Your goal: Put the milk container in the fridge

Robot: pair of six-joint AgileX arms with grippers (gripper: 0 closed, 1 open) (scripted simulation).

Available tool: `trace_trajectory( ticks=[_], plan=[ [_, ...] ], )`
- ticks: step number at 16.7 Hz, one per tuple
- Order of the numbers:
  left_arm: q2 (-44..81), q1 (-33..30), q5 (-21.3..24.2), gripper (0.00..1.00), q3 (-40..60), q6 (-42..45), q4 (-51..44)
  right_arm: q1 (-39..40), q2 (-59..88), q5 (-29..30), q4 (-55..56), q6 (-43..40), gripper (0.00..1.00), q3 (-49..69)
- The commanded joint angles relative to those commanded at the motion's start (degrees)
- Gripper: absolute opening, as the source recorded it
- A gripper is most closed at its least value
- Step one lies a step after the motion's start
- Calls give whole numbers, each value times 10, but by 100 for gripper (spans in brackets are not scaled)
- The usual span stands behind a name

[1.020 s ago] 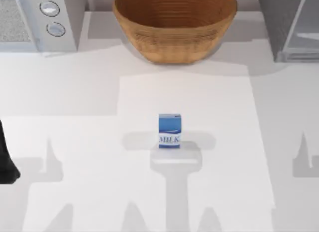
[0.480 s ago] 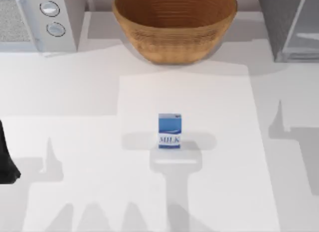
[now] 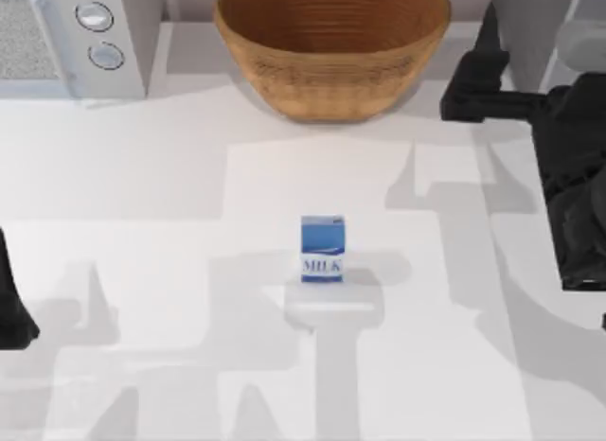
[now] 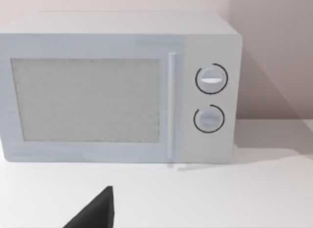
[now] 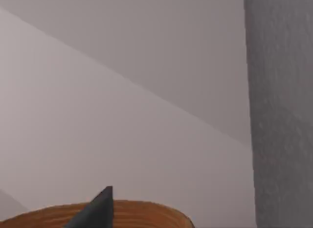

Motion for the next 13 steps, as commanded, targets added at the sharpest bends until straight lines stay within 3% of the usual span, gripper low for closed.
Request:
trace_trajectory(
  ticks=[7,13],
  plan=[
    [0,0,0,100,0,0,0,159,430,166,224,7,100,118],
    [0,0,0,100,0,0,0,235,640,250,342,0,100,183]
  ],
)
